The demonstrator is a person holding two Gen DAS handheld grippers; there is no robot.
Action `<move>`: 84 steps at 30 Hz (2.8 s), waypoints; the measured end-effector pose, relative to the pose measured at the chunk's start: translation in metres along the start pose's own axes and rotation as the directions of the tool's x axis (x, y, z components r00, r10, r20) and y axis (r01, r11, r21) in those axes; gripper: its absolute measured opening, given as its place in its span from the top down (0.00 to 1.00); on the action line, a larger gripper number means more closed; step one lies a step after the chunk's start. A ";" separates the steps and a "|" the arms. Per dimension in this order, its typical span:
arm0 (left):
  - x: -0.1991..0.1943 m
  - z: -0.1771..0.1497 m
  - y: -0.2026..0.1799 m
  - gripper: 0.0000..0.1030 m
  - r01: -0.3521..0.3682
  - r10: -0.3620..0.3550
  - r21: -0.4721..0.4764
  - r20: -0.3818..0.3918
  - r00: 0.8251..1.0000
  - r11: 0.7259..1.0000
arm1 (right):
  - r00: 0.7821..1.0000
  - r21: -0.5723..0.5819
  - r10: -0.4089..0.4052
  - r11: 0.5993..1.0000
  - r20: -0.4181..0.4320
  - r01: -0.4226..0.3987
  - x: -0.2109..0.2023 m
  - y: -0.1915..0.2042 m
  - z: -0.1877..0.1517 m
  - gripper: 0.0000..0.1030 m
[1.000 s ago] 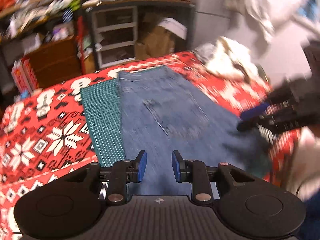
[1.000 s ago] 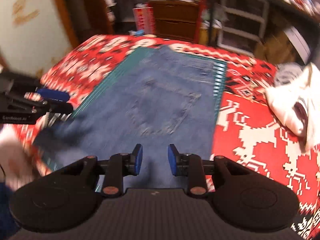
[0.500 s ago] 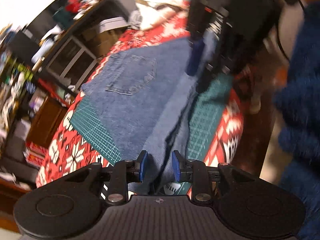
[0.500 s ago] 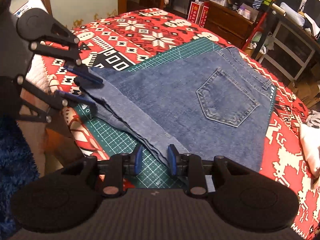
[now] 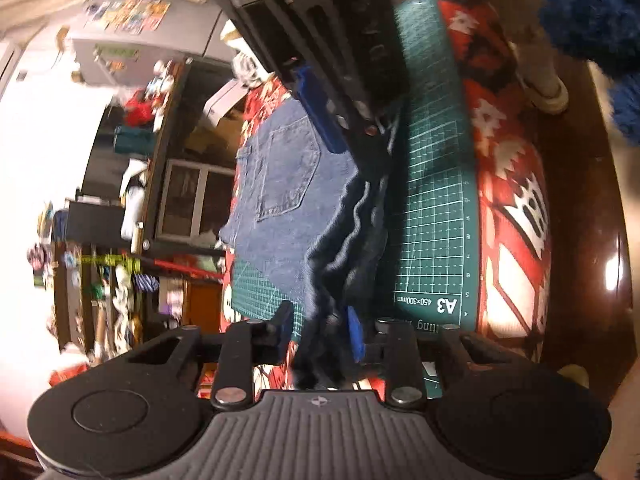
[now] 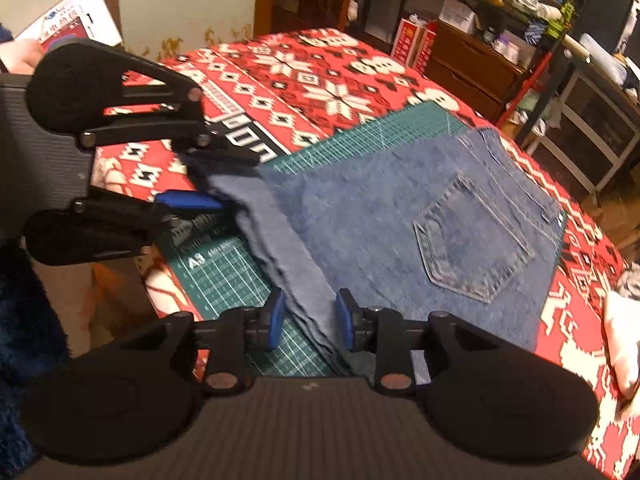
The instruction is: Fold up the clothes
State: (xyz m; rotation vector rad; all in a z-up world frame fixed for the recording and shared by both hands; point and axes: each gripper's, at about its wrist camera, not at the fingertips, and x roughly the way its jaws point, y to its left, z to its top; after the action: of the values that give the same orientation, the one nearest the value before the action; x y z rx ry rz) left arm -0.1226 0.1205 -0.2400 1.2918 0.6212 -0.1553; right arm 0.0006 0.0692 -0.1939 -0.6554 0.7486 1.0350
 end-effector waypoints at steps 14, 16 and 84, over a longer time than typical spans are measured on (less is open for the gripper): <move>-0.009 -0.015 0.017 0.84 0.187 -0.188 -0.107 -0.001 0.982 0.977 | 0.960 0.325 0.270 0.904 0.067 -0.277 0.015 -0.037 0.002 0.87; -0.011 -0.019 0.024 0.83 0.199 -0.202 -0.150 -0.005 0.979 0.968 | 0.949 0.399 0.301 0.861 0.098 -0.315 0.018 -0.044 0.001 0.91; 0.032 -0.110 0.095 0.96 0.306 -0.554 -0.948 0.301 0.776 -0.086 | 0.876 0.715 0.443 0.549 0.190 -0.433 0.077 -0.048 0.013 0.92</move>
State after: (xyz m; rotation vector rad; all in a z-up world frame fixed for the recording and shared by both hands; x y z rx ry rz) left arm -0.0912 0.2579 -0.1910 -0.3947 1.0497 -0.0951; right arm 0.0726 0.1009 -0.2420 0.2771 1.2942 1.0482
